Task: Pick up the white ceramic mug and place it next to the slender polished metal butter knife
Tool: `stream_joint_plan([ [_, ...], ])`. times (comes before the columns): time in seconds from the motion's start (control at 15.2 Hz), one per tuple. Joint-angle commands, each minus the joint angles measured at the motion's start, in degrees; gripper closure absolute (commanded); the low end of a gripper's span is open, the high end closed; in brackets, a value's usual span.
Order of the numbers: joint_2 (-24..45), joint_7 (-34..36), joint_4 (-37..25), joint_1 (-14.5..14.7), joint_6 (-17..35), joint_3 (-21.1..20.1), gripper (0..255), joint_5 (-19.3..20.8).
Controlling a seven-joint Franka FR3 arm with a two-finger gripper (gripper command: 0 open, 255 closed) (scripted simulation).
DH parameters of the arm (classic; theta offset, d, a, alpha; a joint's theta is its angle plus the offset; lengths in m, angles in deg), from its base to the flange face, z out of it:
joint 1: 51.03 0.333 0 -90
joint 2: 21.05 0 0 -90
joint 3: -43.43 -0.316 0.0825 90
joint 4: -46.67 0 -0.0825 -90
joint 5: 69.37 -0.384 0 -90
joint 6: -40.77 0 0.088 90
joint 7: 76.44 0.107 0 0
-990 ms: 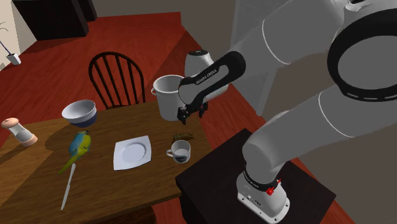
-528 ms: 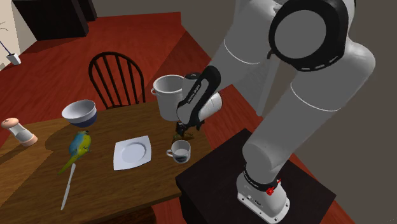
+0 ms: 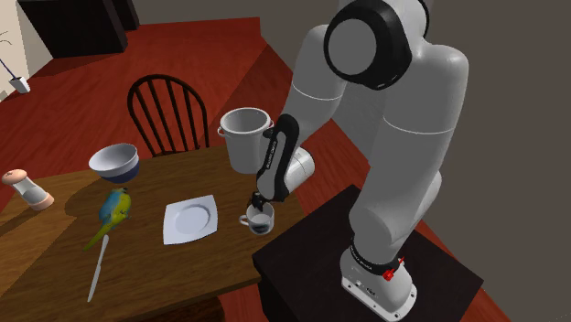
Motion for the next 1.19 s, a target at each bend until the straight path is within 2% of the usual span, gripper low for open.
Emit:
stream_joint_plan([
  [0.0,2.96,0.92,-0.45,0.87,2.53,1.18,0,1.33],
  [0.2,6.2,1.44,-1.29,2.2,4.94,2.65,0,2.06],
  [0.66,6.2,1.39,-1.29,2.23,4.94,2.66,0,1.99],
  [0.73,6.19,1.39,-1.29,2.23,4.94,2.66,255,1.99],
  [1.12,6.2,1.39,-1.3,2.23,4.94,2.66,255,1.99],
])
